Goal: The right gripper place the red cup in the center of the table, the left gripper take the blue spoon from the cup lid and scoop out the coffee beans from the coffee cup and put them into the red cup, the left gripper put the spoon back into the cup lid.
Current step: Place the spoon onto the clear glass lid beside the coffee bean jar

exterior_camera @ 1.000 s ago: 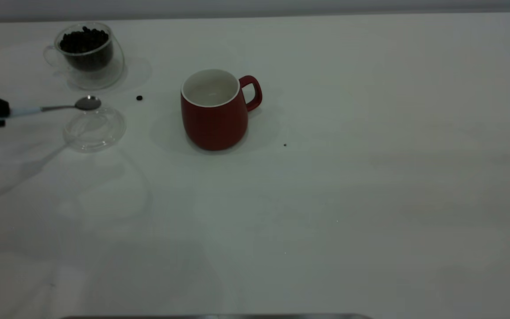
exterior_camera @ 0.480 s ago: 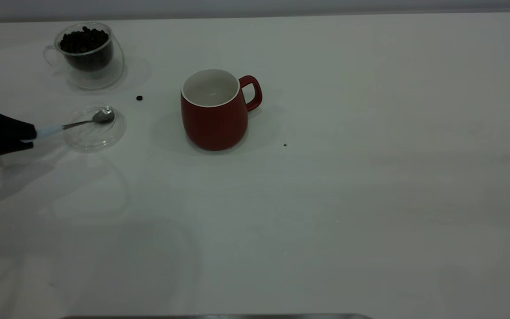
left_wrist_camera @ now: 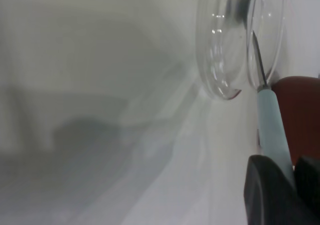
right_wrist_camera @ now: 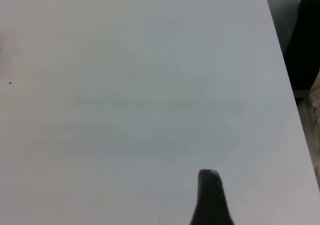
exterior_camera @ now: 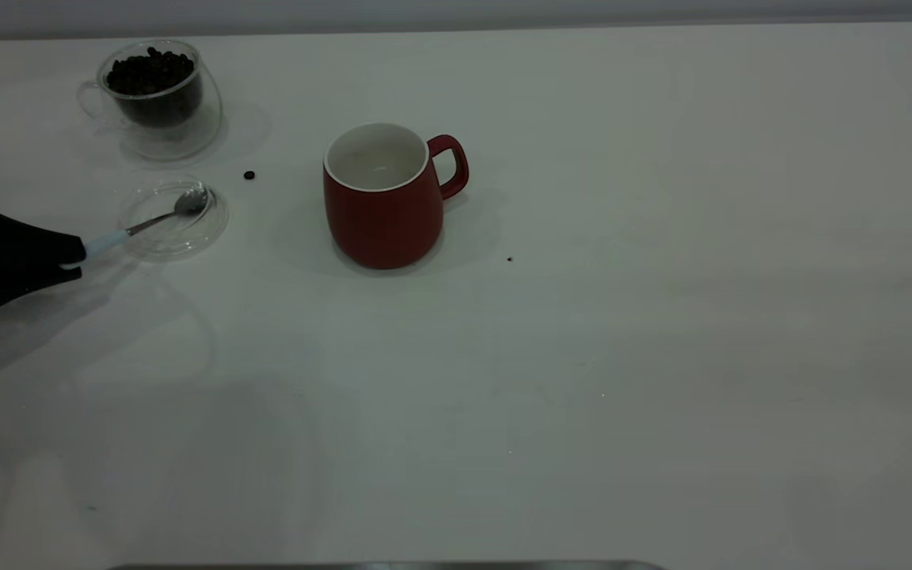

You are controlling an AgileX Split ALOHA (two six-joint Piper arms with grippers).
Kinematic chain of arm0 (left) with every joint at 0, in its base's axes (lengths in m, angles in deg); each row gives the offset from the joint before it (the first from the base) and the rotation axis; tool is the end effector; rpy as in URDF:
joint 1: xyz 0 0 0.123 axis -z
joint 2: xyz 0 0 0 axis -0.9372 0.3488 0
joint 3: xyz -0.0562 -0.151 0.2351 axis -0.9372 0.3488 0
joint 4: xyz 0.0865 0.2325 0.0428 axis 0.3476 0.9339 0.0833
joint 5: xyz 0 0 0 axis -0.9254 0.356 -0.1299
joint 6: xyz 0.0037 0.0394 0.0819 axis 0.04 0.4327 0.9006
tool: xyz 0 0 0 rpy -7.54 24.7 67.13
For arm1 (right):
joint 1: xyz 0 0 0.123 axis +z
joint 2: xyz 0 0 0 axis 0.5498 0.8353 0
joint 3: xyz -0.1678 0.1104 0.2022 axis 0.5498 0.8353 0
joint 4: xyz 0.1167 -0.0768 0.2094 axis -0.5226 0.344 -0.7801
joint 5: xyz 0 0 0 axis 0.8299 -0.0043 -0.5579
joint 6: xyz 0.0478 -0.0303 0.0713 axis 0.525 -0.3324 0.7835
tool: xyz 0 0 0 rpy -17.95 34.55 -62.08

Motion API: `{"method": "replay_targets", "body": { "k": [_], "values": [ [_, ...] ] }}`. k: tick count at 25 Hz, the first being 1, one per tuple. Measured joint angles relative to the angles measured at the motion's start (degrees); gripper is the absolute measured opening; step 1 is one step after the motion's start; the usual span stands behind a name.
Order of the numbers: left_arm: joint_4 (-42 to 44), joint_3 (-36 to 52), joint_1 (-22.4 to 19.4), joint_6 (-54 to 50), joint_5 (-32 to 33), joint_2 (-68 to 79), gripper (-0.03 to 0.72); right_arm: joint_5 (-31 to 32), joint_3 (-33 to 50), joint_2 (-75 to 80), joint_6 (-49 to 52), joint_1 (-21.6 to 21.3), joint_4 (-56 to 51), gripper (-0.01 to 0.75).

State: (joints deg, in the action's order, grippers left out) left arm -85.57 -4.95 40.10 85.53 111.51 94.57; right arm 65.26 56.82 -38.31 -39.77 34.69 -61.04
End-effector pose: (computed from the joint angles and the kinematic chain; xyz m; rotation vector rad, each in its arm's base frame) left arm 0.2964 0.0864 -0.0395 -0.7370 2.4810 -1.1727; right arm -0.0066 -0.0031 0.2634 -0.0222 2.1251 -0.0297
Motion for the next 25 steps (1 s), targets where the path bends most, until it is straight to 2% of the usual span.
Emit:
{"method": "replay_targets", "body": {
  "k": [5, 13, 16, 20, 25],
  "values": [
    [-0.05, 0.00, 0.00, 0.00, 0.42, 0.06, 0.155, 0.00, 0.00, 0.00, 0.00, 0.00, 0.00, 0.574],
    [-0.05, 0.00, 0.00, 0.00, 1.93, 0.06, 0.400, 0.00, 0.00, 0.00, 0.00, 0.00, 0.00, 0.574],
    [-0.05, 0.00, 0.00, -0.06, 2.38, 0.06, 0.461, 0.00, 0.00, 0.00, 0.00, 0.00, 0.00, 0.574],
    [-0.11, 0.00, -0.22, 0.12, 3.48, 0.06, 0.489, 0.00, 0.00, 0.00, 0.00, 0.00, 0.00, 0.574],
    [-0.69, 0.00, -3.15, 0.43, 4.66, 0.06, 0.491, 0.00, 0.00, 0.00, 0.00, 0.00, 0.00, 0.574]
  ]
}}
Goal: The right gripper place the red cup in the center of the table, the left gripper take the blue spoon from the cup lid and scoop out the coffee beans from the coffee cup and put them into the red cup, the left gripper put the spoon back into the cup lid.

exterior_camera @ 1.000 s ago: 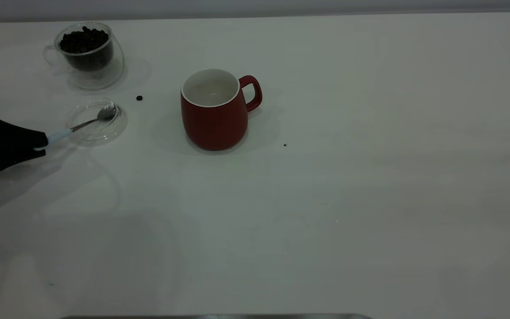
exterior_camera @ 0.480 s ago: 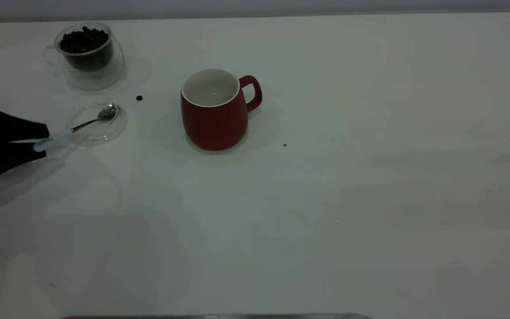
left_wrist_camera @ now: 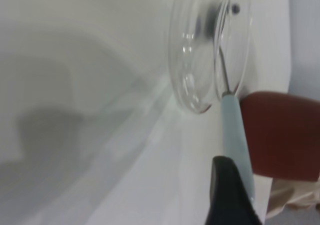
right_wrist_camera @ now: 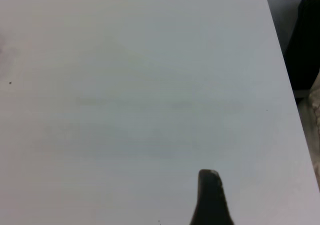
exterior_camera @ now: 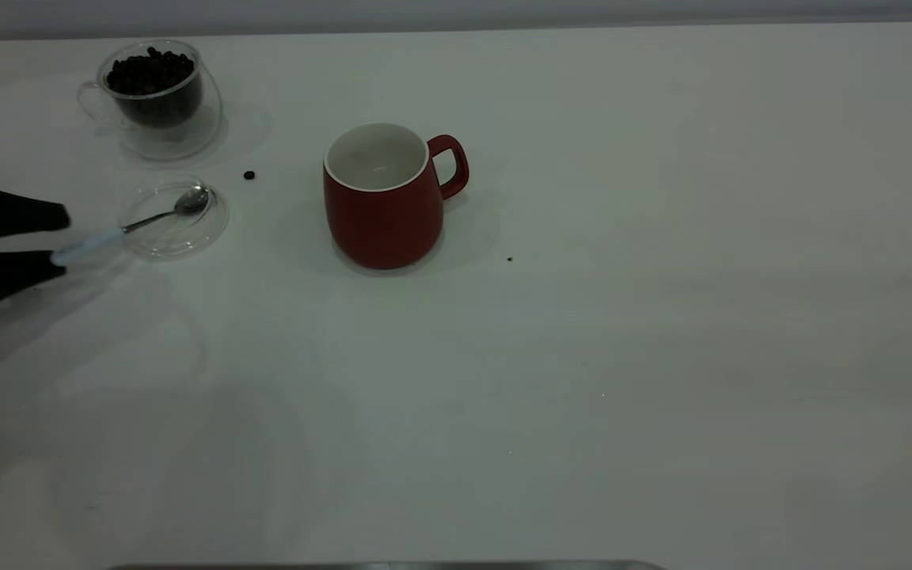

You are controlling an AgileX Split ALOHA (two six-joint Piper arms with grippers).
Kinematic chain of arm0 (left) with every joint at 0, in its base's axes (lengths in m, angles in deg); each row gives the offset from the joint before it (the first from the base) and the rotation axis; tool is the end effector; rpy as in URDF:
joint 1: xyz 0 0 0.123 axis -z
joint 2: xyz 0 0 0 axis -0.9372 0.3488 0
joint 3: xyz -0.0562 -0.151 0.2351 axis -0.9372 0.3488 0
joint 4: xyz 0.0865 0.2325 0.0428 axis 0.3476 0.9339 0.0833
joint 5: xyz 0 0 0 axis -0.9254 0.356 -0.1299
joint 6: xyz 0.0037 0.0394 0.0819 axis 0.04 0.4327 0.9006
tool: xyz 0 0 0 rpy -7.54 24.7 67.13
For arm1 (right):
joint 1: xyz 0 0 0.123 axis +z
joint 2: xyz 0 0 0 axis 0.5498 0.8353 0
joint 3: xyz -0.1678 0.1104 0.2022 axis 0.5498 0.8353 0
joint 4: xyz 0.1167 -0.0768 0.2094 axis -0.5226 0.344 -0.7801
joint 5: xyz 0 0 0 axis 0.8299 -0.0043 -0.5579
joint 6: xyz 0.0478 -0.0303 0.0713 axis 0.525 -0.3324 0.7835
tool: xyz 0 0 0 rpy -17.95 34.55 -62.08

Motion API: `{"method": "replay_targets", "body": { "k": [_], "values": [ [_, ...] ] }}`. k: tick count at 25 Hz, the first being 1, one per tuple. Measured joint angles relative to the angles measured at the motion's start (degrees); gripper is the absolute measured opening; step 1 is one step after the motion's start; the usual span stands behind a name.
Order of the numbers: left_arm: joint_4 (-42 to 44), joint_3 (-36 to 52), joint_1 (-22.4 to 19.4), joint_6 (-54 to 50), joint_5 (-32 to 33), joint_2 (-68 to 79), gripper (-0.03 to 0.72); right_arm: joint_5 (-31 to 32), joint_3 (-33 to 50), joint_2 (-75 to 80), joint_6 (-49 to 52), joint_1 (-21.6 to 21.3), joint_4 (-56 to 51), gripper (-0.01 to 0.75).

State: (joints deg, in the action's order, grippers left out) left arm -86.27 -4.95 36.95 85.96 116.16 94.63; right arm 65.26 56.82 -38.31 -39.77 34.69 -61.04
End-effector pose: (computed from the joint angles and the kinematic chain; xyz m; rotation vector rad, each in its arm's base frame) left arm 0.2939 0.0992 -0.0338 -0.7786 2.3766 -1.2407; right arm -0.0066 -0.0031 0.2634 -0.0222 2.1251 -0.0297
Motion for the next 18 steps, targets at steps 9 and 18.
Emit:
{"method": "replay_targets", "body": {
  "k": [9, 18],
  "values": [
    [0.45, 0.00, -6.65, -0.62, 4.78, 0.00, 0.491, 0.00, 0.00, 0.00, 0.00, 0.00, 0.00, 0.574],
    [-4.83, 0.00, -10.00, -2.42, 8.16, -5.54, 0.491, 0.00, 0.00, 0.00, 0.00, 0.00, 0.00, 0.574]
  ]
}}
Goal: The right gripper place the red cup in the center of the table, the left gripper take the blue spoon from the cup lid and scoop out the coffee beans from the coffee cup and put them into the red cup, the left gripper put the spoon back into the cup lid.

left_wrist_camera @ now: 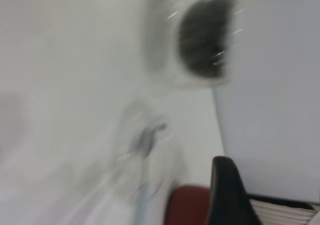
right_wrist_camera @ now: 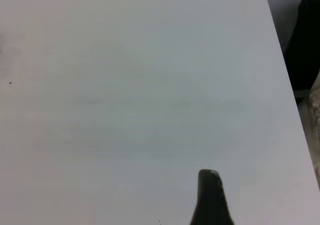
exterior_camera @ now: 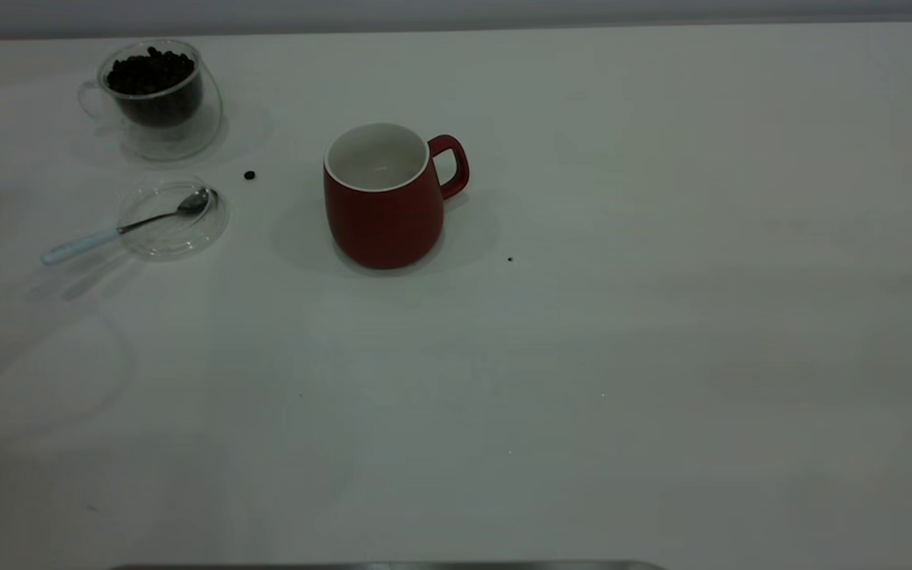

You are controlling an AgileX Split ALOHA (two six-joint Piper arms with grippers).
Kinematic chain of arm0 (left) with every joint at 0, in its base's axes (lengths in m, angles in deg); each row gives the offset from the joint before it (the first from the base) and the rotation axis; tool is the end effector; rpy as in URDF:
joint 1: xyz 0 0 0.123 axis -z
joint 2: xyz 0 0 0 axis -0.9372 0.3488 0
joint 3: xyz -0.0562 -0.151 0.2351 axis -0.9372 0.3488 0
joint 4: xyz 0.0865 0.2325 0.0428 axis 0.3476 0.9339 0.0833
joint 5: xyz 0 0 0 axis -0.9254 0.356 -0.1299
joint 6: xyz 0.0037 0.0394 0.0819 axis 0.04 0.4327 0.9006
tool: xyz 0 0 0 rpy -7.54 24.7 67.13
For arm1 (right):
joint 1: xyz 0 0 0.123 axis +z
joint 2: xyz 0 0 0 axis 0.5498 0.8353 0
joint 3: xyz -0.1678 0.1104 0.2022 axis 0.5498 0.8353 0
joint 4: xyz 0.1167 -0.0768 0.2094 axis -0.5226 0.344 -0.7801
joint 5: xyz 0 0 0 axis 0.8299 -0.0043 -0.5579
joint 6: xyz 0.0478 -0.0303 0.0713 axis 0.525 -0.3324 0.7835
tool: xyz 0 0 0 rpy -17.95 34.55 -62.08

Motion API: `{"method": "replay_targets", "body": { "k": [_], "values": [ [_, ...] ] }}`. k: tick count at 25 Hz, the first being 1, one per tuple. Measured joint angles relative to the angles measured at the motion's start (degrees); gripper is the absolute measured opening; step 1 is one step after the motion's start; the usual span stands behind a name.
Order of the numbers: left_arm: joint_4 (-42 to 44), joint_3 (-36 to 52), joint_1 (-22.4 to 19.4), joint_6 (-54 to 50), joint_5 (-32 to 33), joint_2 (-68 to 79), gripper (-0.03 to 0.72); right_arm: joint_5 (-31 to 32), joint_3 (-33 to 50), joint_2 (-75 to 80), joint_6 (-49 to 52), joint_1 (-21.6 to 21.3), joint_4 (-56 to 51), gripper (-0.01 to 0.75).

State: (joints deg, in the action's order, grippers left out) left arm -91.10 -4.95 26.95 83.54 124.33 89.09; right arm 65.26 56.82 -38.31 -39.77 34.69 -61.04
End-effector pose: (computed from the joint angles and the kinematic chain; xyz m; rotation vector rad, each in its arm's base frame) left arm 0.2900 0.1572 0.0084 -0.9422 2.0392 -1.2442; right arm -0.0066 -0.0031 0.2634 -0.0222 2.1251 -0.0297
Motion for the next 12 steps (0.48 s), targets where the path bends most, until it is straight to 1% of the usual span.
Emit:
{"method": "replay_targets", "body": {
  "k": [2, 5, 10, 12],
  "values": [
    [-1.07, 0.00, 1.02, 0.00, 0.08, -5.40, 0.491, 0.00, 0.00, 0.00, 0.00, 0.00, 0.00, 0.574],
    [-2.43, 0.05, 3.70, 0.00, 0.26, -15.82, 0.491, 0.00, 0.00, 0.00, 0.00, 0.00, 0.00, 0.574],
    [-1.81, -0.76, 9.30, -3.19, 1.21, -33.73, 0.491, 0.00, 0.00, 0.00, 0.00, 0.00, 0.00, 0.574],
    [-0.21, -1.77, 10.94, -4.75, 1.65, -41.87, 0.488, 0.00, 0.00, 0.00, 0.00, 0.00, 0.00, 0.574]
  ]
}}
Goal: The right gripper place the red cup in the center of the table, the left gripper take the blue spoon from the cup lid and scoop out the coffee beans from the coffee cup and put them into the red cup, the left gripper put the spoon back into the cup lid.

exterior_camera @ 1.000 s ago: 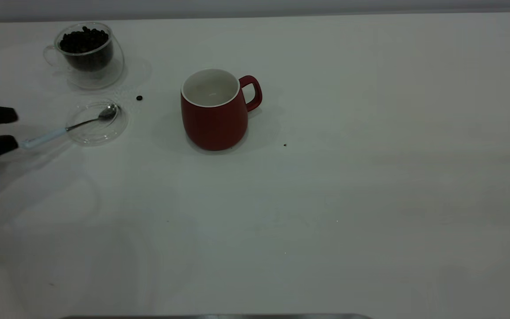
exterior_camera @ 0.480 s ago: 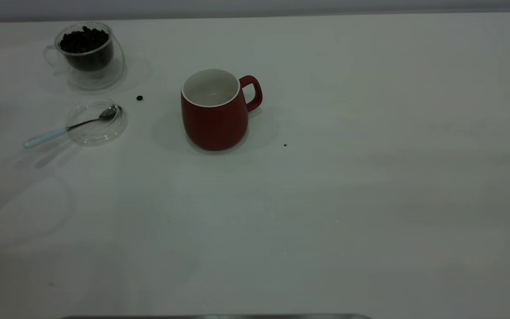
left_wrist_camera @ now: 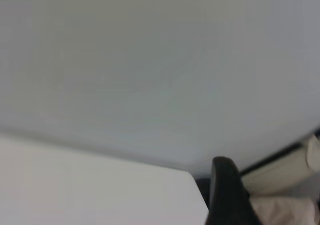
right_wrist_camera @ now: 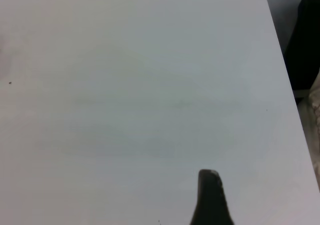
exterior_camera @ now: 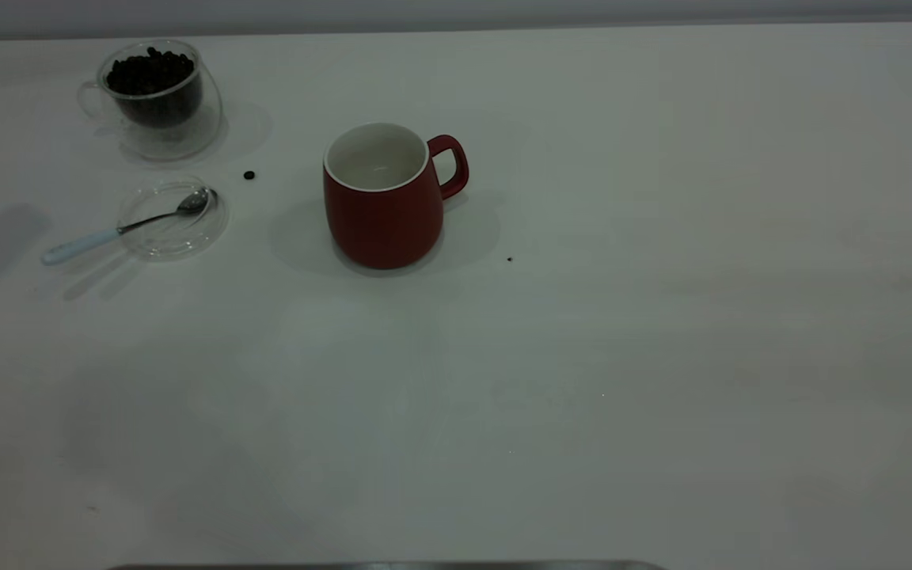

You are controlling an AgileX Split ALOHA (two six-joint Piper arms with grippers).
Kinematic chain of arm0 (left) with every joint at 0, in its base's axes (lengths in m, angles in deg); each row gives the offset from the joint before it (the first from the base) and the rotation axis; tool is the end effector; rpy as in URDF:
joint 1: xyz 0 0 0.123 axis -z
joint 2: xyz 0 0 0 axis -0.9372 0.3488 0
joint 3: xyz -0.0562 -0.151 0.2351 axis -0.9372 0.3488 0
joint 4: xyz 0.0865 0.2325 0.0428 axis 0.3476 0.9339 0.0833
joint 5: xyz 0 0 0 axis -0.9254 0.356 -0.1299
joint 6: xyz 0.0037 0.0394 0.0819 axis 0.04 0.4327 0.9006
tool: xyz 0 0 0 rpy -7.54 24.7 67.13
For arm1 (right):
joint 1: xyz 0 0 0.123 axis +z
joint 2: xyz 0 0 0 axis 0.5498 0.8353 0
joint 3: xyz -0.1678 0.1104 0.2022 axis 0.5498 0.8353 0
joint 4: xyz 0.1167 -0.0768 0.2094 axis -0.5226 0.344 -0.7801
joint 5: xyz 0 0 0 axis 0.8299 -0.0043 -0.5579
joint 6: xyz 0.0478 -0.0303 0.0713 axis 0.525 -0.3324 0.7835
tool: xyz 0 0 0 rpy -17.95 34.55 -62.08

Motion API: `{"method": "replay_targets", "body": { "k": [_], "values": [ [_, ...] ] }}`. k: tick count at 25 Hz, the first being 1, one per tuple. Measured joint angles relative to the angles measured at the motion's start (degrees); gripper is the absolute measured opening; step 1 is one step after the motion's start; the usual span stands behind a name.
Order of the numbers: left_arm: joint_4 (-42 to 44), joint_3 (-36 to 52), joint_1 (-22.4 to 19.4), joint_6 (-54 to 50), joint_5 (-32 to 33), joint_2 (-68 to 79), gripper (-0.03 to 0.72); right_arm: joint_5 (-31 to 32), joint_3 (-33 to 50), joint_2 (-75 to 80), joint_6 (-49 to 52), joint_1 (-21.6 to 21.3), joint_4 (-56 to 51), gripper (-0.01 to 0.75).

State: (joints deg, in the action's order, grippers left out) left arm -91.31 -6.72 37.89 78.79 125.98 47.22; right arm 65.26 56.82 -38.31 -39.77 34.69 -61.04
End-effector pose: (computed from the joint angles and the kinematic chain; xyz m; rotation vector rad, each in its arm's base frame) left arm 0.3131 0.0972 0.2607 -0.1946 1.7995 -1.0130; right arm -0.0066 -0.0031 0.2634 -0.0222 2.1251 -0.0297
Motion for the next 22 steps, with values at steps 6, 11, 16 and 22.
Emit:
{"method": "replay_targets", "body": {
  "k": [6, 11, 16, 22],
  "values": [
    [14.53, -3.35, 1.05, -11.99, -6.92, -23.33, 0.487, 0.00, 0.00, 0.00, 0.00, 0.00, 0.00, 0.574],
    [38.47, -3.36, 1.05, -32.48, -11.61, -35.69, 0.487, 0.00, 0.00, 0.00, 0.00, 0.00, 0.00, 0.574],
    [62.46, -3.31, 3.17, -52.19, -8.15, -40.65, 0.465, 0.00, 0.00, 0.00, 0.00, 0.22, 0.00, 0.574],
    [82.96, -1.28, 13.78, -64.27, -0.57, -42.87, 0.420, 0.00, 0.00, 0.00, 0.00, 0.91, 0.00, 0.574]
  ]
}}
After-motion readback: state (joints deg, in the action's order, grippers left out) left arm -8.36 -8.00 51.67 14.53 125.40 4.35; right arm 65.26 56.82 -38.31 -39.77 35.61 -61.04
